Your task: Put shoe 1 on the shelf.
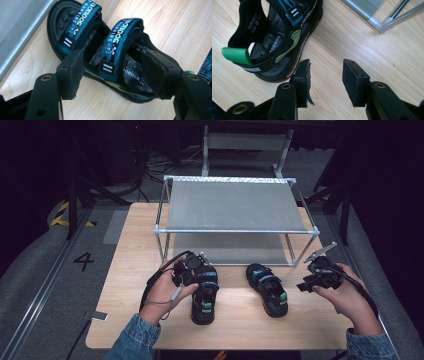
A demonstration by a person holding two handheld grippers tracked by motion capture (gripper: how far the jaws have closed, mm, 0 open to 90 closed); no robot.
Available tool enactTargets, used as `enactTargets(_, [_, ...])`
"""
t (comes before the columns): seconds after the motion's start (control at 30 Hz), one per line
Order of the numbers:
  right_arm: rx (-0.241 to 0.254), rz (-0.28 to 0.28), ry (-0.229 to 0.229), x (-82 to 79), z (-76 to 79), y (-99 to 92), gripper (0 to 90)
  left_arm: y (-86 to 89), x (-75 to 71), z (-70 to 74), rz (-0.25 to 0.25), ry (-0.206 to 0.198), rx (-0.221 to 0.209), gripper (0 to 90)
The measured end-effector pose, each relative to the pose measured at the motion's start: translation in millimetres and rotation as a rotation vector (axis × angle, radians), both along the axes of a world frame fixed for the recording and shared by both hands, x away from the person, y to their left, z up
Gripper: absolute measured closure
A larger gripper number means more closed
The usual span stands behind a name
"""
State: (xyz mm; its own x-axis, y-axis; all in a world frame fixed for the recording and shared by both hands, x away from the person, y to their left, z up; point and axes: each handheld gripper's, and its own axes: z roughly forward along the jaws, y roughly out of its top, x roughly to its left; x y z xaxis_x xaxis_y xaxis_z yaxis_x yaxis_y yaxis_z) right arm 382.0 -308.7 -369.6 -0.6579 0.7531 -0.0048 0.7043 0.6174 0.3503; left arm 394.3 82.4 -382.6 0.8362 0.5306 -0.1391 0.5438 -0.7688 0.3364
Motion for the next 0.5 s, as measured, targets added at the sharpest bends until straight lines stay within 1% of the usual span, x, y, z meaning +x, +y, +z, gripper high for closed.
enactTargets(0.07, [-0.003, 0.0, -0.001, 0.2, -0.4, 0.1, 58.8, -2.4, 1.7, -5.0, -0.003, 0.006, 0.001, 34.2])
enactTargets(0.13, [0.0, 0.001, 0.001, 0.4, -1.4, 0.1, 58.7, -5.0, 2.6, -9.5, -0.011, 0.012, 0.012, 35.5])
enactTargets(0.2, [-0.003, 0.0, 0.005, 0.3, -2.8, -0.1, 58.6, -7.9, 2.9, -13.2, -0.028, -0.008, 0.019, 36.8])
enactTargets(0.23, [-0.003, 0.002, 0.007, 0.1, -3.2, -0.5, 58.6, -8.1, 3.7, -14.3, -0.034, -0.01, 0.014, 40.8])
enactTargets(0.27, [-0.002, 0.002, 0.008, -0.2, -3.5, -0.8, 58.6, -9.0, 3.9, -16.1, -0.03, -0.005, 0.004, 42.4])
enactTargets(0.3, [-0.005, 0.004, 0.008, -0.3, -3.6, -1.6, 58.6, -9.8, 4.6, -17.7, -0.038, -0.009, 0.009, 41.9])
enactTargets(0.33, [-0.003, 0.0, 0.008, -0.6, -3.4, -2.2, 58.6, -10.4, 5.0, -19.4, -0.047, -0.011, 0.01, 43.4])
enactTargets(0.37, [-0.003, -0.004, 0.007, -0.9, -3.2, -2.8, 58.5, -11.0, 5.0, -21.0, -0.049, -0.01, 0.011, 46.8])
enactTargets(0.4, [0.0, -0.005, 0.006, -1.3, -3.3, -3.3, 58.5, -11.8, 5.2, -22.6, -0.05, -0.003, 0.019, 48.3])
enactTargets(0.43, [-0.002, -0.006, 0.005, -1.8, -3.3, -3.6, 58.6, -11.9, 5.5, -23.7, -0.051, -0.007, 0.019, 50.8])
enactTargets(0.5, [-0.002, -0.007, 0.006, -2.4, -4.0, -3.8, 58.5, -11.9, 6.2, -23.8, -0.049, -0.006, 0.018, 59.7])
